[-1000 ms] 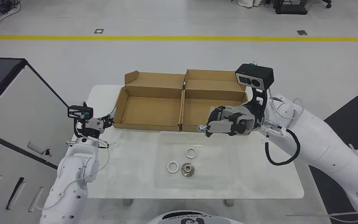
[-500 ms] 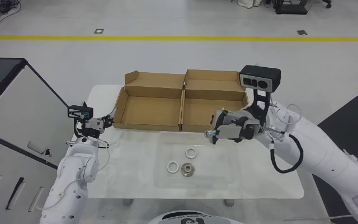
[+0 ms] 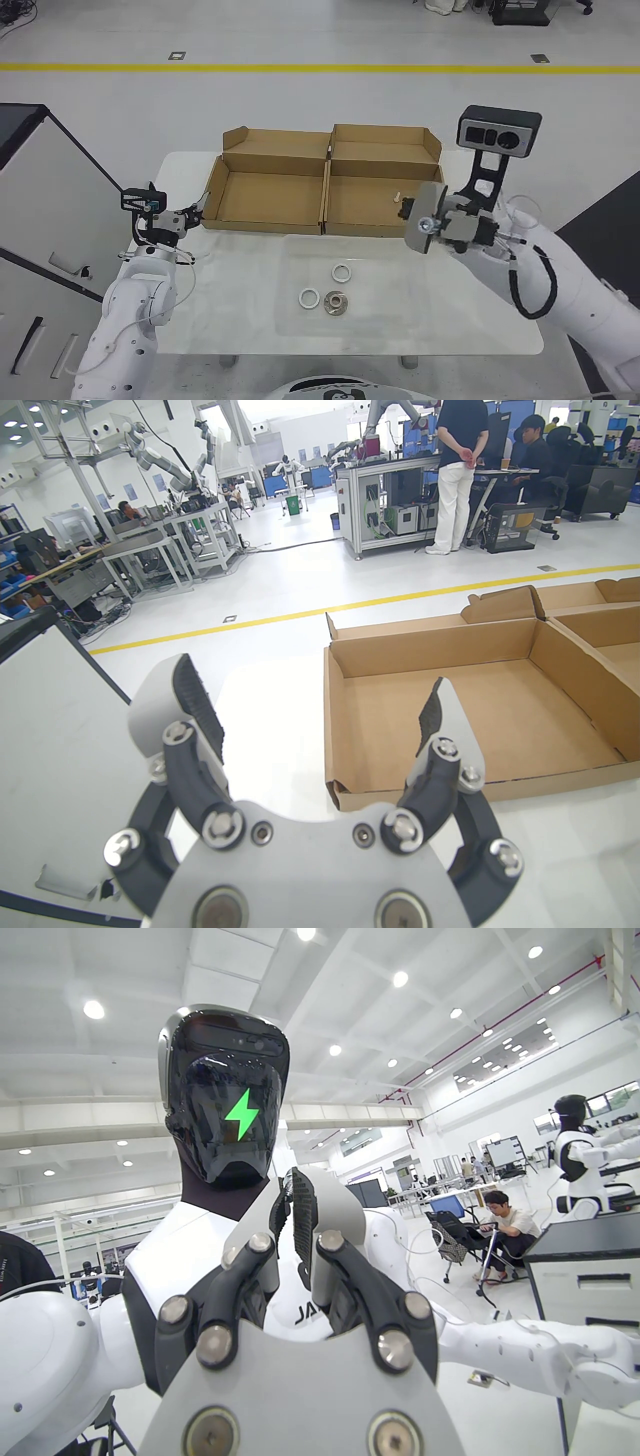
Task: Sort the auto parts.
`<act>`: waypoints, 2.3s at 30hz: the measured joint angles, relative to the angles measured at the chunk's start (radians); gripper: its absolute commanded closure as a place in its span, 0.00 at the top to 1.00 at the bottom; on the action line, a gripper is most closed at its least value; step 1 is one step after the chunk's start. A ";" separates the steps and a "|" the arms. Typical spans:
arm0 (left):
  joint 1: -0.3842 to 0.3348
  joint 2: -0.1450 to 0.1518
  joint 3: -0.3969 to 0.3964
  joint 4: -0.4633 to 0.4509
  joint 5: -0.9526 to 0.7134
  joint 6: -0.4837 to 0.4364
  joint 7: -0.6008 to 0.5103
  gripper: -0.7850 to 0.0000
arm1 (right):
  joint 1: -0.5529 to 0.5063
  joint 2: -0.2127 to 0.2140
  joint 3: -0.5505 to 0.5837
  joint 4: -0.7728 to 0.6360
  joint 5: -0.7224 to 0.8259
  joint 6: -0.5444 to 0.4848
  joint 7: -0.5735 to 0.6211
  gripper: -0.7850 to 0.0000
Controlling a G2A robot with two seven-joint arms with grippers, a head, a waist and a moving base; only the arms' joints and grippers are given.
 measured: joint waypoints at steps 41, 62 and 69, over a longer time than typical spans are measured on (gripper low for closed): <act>0.000 0.000 0.000 0.000 0.000 0.000 0.000 1.00 | -0.140 -0.085 0.241 0.015 -0.077 0.159 0.159 0.00; 0.000 0.000 0.000 0.000 0.000 0.000 0.000 1.00 | -0.204 -0.138 0.304 -0.032 0.050 0.245 0.245 0.00; 0.000 0.000 0.000 0.000 0.000 0.000 0.000 1.00 | -0.204 -0.138 0.304 -0.032 0.049 0.245 0.245 0.00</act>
